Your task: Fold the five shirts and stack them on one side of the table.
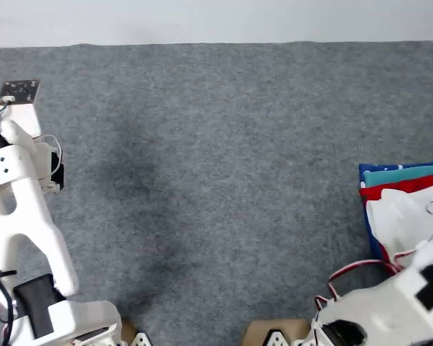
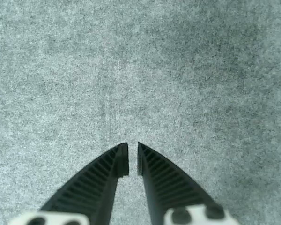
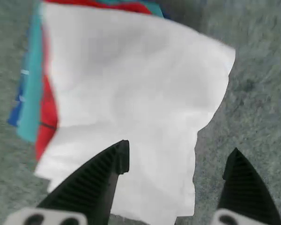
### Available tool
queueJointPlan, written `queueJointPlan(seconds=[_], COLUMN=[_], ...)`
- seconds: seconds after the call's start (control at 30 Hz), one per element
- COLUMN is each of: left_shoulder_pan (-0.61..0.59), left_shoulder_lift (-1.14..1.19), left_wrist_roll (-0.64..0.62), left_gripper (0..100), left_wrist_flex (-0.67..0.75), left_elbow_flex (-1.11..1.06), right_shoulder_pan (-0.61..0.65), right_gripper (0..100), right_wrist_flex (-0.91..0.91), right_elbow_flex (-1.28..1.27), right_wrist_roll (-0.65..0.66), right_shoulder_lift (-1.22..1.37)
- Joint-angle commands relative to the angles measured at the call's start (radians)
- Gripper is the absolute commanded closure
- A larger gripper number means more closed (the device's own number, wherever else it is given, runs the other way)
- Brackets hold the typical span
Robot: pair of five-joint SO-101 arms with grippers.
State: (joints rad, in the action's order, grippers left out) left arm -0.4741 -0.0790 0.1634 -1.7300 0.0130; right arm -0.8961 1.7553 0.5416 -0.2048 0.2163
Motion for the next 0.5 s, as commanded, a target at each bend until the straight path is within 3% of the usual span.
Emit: queueJointPlan(seconds=[0.0,0.13,0.27,0.37,0.47], left_shoulder_pan=[0.003,0.002,0.002,0.002,0.002], left_shoulder_lift=[-0.049,-0.049,-0.049,-0.049,-0.049], left_wrist_roll=[-0.008,-0.008,-0.008,-0.008,-0.008], left_gripper=[96,96,96,96,96], left_wrist_flex=[-0.025,-0.025,-0.025,-0.025,-0.025], left_elbow_flex=[0.005,0.005,0.005,0.005,0.005], right_shoulder_pan=[0.025,0.025,0.053,0.059,0.062], right_gripper=[67.9,77.3,99.5,96.1,99.2], right_wrist_flex=[0.036,0.036,0.036,0.035,0.033], right_elbow_flex=[0.015,-0.028,-0.132,-0.245,-0.356], right_wrist_roll=[-0.009,-0.008,0.074,0.089,0.091], right_shoulder_lift=[-0.139,-0.196,-0.220,-0.232,-0.228])
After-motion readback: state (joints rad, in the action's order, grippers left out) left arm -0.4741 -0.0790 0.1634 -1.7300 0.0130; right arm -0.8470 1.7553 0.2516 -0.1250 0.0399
